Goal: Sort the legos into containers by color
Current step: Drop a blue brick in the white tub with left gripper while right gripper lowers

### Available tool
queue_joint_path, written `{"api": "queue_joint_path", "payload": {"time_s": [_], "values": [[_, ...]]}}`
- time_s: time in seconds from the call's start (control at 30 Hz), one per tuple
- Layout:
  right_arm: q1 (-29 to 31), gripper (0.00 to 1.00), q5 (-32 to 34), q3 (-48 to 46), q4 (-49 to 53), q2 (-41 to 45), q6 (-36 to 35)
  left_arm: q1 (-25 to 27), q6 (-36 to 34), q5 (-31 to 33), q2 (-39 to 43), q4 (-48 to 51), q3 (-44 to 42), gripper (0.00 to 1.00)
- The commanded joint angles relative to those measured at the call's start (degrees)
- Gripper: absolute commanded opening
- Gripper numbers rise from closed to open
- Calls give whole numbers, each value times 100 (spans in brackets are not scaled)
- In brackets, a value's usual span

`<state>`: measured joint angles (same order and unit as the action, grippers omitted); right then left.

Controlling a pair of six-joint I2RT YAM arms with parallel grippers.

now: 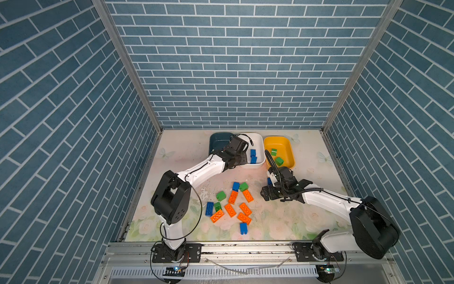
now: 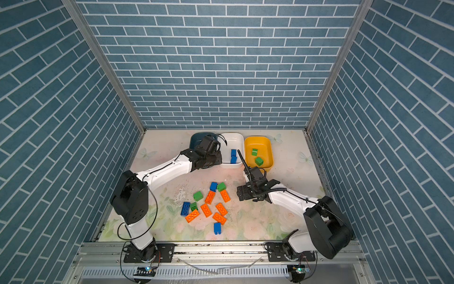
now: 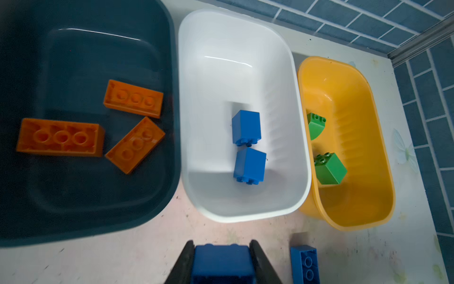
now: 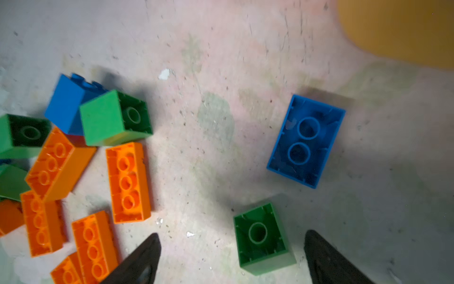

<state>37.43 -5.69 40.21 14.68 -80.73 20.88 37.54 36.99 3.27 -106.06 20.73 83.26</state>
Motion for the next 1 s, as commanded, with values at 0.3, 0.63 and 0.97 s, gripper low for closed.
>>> {"api": "queue_joint_path", "payload": {"time_s": [0.3,0.63,0.97], "values": [[-3,68,-160,337,473,-461,-187,32,-322,129,-1407,609,1888,30],[62,56,165,453,655,-631,-40,25,-358,-49,-1723,876,2578,68],[194,51,568,630,781,-809,3,36,-509,-684,-793,-306,1283,93]]}}
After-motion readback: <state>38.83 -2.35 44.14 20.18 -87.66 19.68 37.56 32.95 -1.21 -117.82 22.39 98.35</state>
